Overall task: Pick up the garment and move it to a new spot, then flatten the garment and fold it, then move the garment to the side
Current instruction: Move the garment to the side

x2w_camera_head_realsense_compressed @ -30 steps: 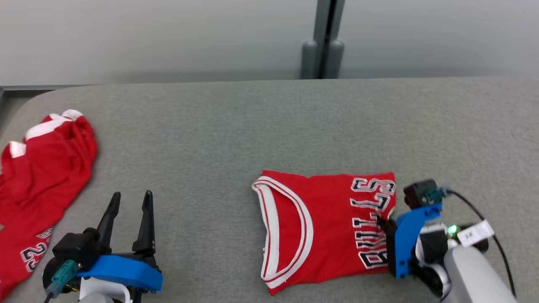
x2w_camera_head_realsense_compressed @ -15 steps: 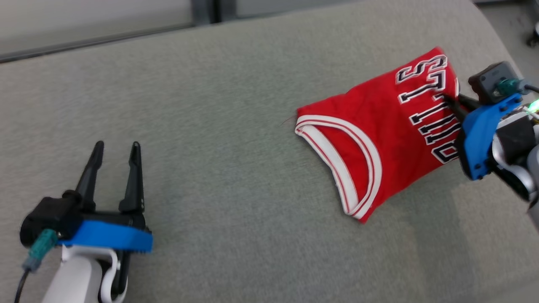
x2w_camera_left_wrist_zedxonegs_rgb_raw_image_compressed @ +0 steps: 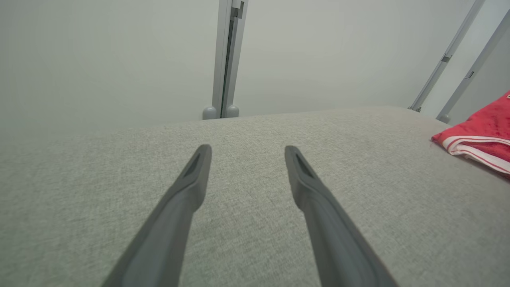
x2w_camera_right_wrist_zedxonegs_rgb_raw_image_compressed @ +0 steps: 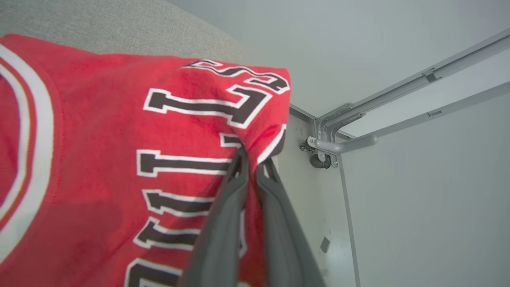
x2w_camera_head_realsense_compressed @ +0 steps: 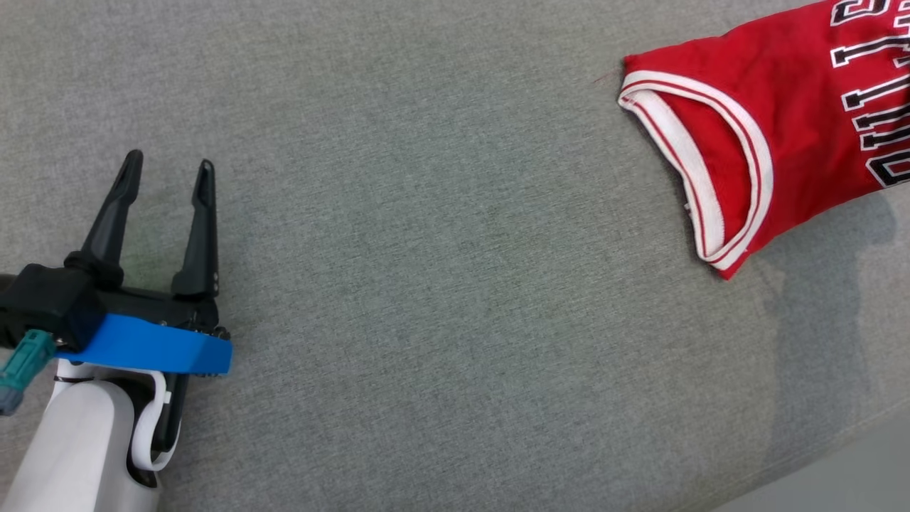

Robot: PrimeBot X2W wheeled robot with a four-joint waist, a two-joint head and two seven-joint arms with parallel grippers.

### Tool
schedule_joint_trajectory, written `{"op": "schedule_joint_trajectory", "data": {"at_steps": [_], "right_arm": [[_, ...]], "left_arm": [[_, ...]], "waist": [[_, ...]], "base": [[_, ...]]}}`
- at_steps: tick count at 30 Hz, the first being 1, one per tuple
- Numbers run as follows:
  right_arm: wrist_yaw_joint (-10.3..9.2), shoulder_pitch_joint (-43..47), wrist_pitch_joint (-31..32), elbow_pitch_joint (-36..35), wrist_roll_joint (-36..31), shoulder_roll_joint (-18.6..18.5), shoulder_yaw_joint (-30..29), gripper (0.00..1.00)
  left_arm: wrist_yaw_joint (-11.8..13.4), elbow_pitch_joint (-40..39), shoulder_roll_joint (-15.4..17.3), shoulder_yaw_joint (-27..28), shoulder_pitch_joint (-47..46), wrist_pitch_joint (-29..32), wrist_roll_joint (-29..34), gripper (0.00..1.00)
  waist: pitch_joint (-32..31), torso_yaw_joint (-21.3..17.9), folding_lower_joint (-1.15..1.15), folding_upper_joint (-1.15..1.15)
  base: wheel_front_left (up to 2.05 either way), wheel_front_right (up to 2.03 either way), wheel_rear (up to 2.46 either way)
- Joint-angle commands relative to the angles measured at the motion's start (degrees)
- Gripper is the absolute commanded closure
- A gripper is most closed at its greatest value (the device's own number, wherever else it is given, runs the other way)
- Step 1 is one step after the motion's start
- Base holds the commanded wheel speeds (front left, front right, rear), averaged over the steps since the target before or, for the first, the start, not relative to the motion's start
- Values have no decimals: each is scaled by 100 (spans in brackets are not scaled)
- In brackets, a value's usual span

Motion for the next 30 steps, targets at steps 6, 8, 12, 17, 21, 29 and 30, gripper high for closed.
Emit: {"op": "schedule_joint_trajectory", "data": {"at_steps": [6,8,12,17,21,29,30], "right_arm": [[-1,-127,-331,410,-65,-83,-53,100],[-1,-120,-404,495,-101,-71,-48,100],[-1,-144,-511,633,-174,21,-130,0],[-1,5,-604,714,-252,163,-293,0],[-1,335,-818,567,-284,358,-385,0],[-1,1717,-1325,-337,-2,1050,-833,0],[-1,1938,-1354,-508,29,1180,-922,0]], "left_arm": [[50,-130,49,-44,-19,42,33,0],[67,-118,35,-56,19,37,12,0],[88,-64,4,-76,94,1,-22,0],[80,93,-89,-128,154,-113,-80,0],[78,374,-252,-197,308,-306,-160,0],[84,996,-599,-188,845,-597,-358,0],[91,1046,-637,-160,911,-613,-380,0]], "waist": [[21,98,-1,0],[-10,126,-1,0],[-123,172,-1,0],[-400,257,-1,0],[-863,399,-1,0],[-1953,837,-1,0],[-2054,898,-1,0]], "base": [[0,0,0],[0,0,0],[0,0,0],[0,0,0],[0,0,0],[0,0,0],[0,0,0]]}}
